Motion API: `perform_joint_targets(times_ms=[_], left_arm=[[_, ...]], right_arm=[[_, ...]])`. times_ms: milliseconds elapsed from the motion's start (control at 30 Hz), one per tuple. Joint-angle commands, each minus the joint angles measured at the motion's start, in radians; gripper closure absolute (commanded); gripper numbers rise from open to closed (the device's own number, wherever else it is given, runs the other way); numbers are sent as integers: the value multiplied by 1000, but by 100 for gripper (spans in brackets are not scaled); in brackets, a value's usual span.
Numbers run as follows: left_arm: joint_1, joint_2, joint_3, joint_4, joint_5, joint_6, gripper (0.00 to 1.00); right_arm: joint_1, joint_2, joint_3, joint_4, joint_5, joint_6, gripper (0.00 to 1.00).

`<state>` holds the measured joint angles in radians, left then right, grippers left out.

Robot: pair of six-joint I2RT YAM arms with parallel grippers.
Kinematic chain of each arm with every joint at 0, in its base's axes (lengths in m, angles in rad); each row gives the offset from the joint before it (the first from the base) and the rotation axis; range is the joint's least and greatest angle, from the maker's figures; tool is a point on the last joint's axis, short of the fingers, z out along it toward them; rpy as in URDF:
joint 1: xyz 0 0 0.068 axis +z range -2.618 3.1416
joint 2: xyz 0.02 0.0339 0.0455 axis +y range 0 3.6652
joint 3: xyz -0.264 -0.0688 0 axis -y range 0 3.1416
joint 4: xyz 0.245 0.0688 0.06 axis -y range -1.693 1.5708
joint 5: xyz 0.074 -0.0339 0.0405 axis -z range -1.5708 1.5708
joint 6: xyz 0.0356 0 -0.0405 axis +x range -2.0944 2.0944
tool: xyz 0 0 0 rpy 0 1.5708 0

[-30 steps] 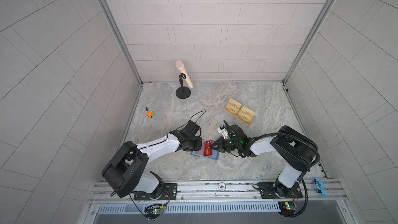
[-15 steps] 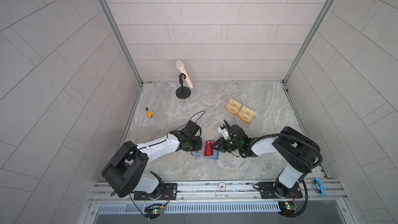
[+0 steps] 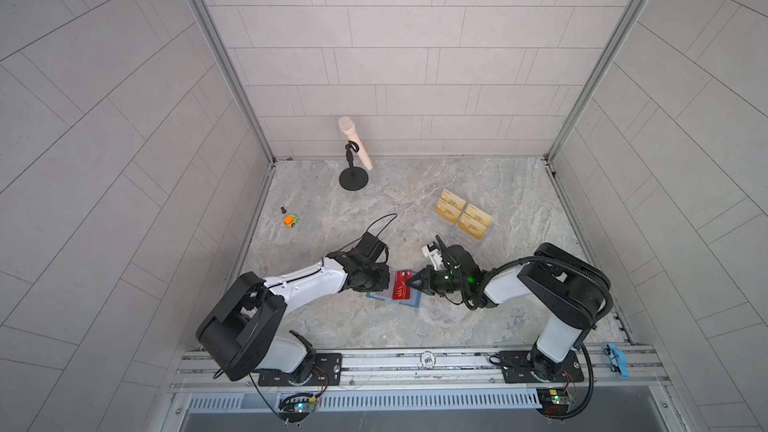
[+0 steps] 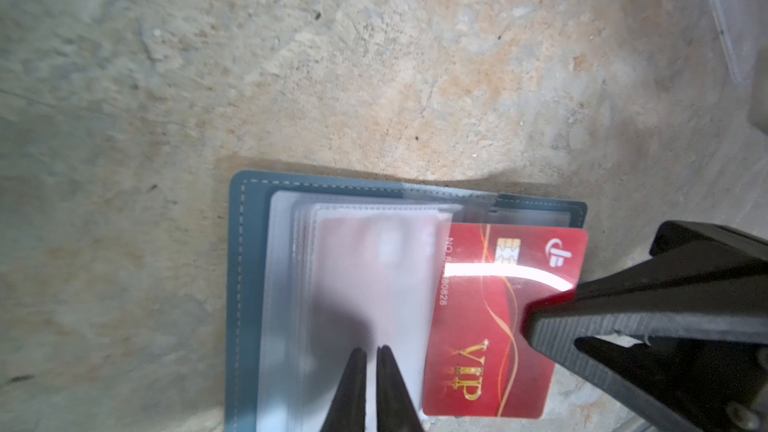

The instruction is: Put the credit cards into the card holder

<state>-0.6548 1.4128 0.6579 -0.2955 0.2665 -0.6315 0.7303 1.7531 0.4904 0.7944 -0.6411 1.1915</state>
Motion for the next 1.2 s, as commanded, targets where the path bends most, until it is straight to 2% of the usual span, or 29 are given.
perform_joint_targets(times_ms=[0,367,567,700,833,1067,1167], left_arm=[[0,-33,2,-25,-25,4,86],[55,-59,8,-70,-44,43,82],[76,-52,36,-151,-121,96,70],[88,-27,39,-152,-128,114,68],[111,-10,31,-139,-115,136,60],[136,39,49,-139,-106,170,47],[139,70,49,-123,-72,167,48]], right_arm=[[8,31,-14,39,26,38,100],[8,144,-40,275,6,171,100],[8,189,-39,345,-12,208,100],[9,210,-35,381,-14,224,100],[9,196,-30,342,-12,201,100],[10,124,-9,175,-8,122,100],[9,116,1,146,-7,109,100]])
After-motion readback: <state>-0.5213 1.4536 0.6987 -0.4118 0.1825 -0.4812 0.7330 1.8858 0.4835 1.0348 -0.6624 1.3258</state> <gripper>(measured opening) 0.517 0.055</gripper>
